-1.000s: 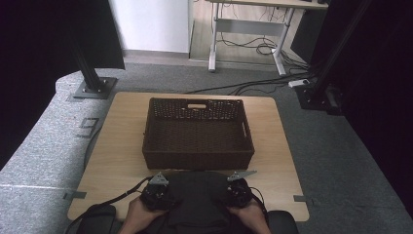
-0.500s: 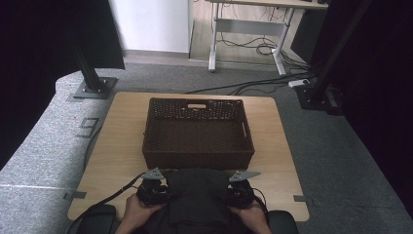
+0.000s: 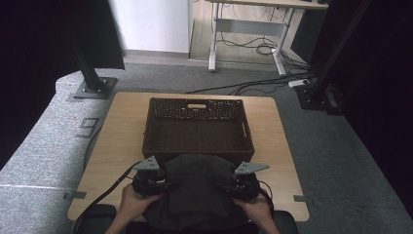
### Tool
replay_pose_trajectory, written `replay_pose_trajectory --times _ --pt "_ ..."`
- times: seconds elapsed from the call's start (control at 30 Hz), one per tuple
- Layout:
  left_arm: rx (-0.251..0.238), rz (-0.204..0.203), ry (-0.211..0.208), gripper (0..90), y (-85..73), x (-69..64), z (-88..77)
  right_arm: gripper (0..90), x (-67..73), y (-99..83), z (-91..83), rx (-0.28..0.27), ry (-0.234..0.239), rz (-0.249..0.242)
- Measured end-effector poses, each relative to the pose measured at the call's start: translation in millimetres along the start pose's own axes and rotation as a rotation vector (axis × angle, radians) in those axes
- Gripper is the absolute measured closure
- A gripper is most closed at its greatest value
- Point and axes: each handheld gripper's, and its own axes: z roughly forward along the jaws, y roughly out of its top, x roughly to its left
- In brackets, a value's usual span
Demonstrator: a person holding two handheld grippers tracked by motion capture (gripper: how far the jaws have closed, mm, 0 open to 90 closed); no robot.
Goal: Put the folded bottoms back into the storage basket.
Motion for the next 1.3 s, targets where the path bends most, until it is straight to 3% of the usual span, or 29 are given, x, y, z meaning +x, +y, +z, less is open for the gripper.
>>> replay_pose_trajectory --times 0.27,0.5,1.07,1.27,1.3 --pt "-0.025 0.045 0.001 67.2 27.4 -2.7 -8.4 68.6 -1.8 19.9 -15.4 -0.045 -0.019 -0.029" --pt "-0.06 0.056 -0.012 69.3 51.0 -0.2 -19.2 68.6 -1.6 41.7 -27.9 -0.083 -0.036 -0.059" --pt "-0.097 0.113 0.051 70.0 102.3 5.0 -40.7 68.7 -7.3 96.1 -39.2 -0.131 -0.069 -0.112" --pt "-0.11 0.121 0.066 70.0 122.6 11.5 -46.8 68.7 -11.8 116.5 -42.3 -0.14 -0.084 -0.13" --pt "-0.111 0.128 0.075 70.0 130.5 14.7 -48.2 68.7 -15.6 126.6 -41.9 -0.148 -0.092 -0.14"
